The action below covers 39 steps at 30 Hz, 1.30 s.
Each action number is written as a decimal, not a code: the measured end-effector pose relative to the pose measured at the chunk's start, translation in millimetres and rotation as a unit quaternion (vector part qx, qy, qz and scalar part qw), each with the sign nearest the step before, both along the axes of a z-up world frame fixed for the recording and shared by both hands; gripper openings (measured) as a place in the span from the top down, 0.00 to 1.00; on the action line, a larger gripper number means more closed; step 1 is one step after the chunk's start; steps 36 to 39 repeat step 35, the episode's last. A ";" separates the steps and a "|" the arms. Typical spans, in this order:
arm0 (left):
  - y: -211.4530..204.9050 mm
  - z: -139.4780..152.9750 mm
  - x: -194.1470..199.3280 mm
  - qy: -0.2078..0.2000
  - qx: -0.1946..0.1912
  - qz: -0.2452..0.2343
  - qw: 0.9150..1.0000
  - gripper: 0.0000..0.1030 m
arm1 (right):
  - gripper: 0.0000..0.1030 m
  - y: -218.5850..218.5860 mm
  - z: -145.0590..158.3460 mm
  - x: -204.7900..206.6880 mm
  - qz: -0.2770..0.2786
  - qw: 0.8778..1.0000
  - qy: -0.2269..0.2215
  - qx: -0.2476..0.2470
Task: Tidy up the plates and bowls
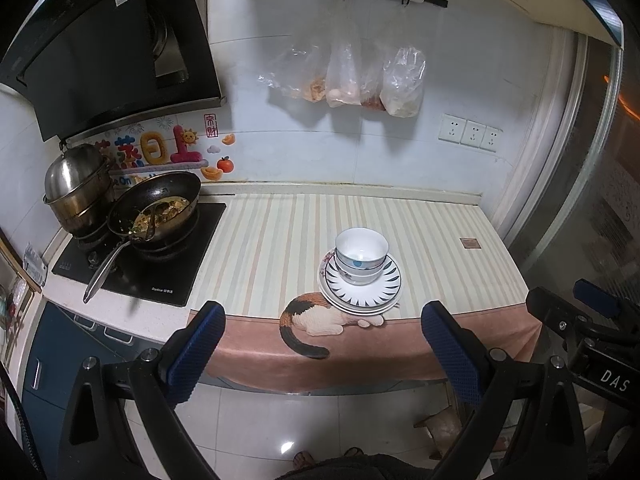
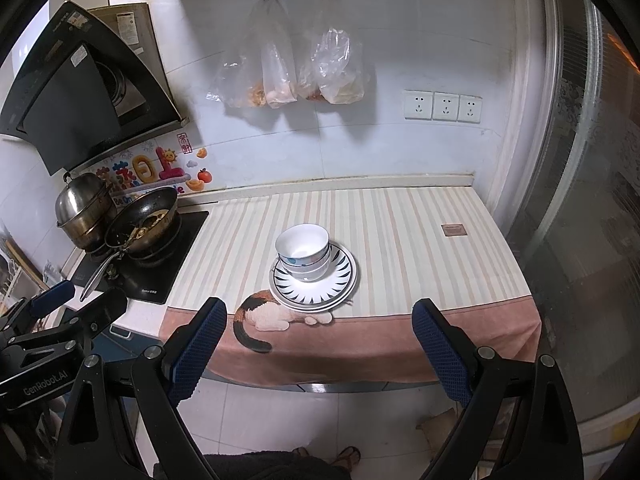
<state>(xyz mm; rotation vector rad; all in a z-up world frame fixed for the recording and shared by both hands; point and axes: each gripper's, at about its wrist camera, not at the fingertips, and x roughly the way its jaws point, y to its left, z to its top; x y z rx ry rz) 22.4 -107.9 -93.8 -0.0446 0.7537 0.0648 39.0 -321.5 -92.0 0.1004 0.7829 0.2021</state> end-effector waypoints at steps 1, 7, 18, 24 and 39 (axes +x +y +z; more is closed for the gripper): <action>-0.4 -0.1 -0.1 0.000 0.000 0.001 1.000 0.02 | 0.07 0.5 0.0 -0.2 -0.001 1.000 0.000 0.000; 1.3 -0.2 1.1 -0.002 0.000 0.000 1.000 0.02 | 0.07 0.8 0.1 -0.6 -0.001 1.000 -0.001 0.000; 5.8 2.1 4.3 -0.003 0.001 -0.002 1.000 0.02 | 0.07 6.1 1.4 3.5 0.001 1.000 -0.001 0.000; 11.3 5.3 11.9 -0.002 0.004 -0.010 1.000 0.02 | 0.07 7.3 2.1 5.0 0.000 1.000 -0.003 0.000; 12.8 6.2 13.7 -0.008 0.008 -0.014 1.000 0.02 | 0.07 19.8 -0.1 5.7 -0.003 1.000 0.000 0.004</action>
